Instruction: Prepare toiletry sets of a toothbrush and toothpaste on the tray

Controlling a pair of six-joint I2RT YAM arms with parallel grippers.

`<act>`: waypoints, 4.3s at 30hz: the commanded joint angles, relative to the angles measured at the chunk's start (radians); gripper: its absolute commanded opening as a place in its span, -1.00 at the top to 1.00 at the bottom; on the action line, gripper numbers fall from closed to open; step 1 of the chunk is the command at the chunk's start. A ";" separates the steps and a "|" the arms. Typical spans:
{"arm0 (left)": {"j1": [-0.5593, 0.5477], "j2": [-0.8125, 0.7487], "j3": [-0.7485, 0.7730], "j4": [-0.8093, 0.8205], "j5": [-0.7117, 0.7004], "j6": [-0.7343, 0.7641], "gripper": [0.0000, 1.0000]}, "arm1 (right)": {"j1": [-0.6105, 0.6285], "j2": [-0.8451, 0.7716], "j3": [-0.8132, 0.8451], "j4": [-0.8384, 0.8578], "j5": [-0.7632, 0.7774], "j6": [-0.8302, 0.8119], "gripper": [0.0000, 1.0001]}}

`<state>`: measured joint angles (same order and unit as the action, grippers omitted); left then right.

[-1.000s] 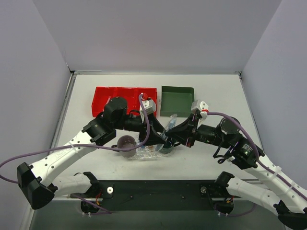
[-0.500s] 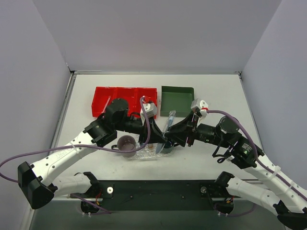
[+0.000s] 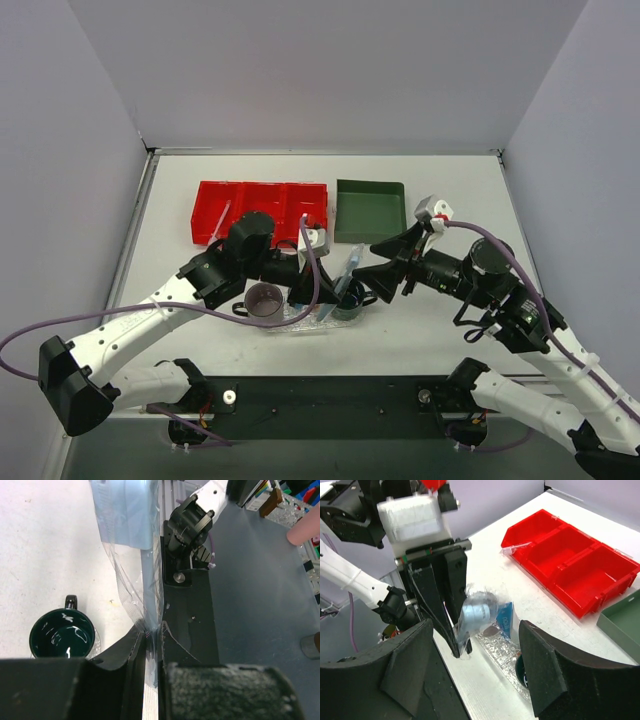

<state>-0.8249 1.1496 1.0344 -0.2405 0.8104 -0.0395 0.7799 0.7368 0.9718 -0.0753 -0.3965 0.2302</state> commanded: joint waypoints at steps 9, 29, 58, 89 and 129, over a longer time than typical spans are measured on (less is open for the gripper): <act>-0.002 -0.022 -0.014 -0.016 -0.008 0.082 1.00 | -0.024 0.107 0.091 0.017 -0.073 0.004 -0.24; -0.003 -0.022 -0.017 -0.003 -0.001 0.078 1.00 | -0.050 0.147 0.084 0.019 -0.165 0.027 0.13; 0.288 -0.165 -0.071 0.153 -0.034 -0.128 -0.51 | -0.024 0.000 -0.007 0.034 -0.012 -0.071 1.00; 0.454 -0.120 -0.117 0.067 -0.775 -0.126 -0.52 | 0.545 0.110 -0.300 0.496 0.754 -0.371 1.00; 0.455 -0.108 -0.117 0.070 -0.774 -0.122 -0.52 | 0.564 0.190 -0.404 0.630 0.823 -0.293 1.00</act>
<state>-0.3756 1.0389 0.9104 -0.1913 0.0467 -0.1719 1.3369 0.9211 0.5945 0.4328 0.3897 -0.0784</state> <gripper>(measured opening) 0.760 0.226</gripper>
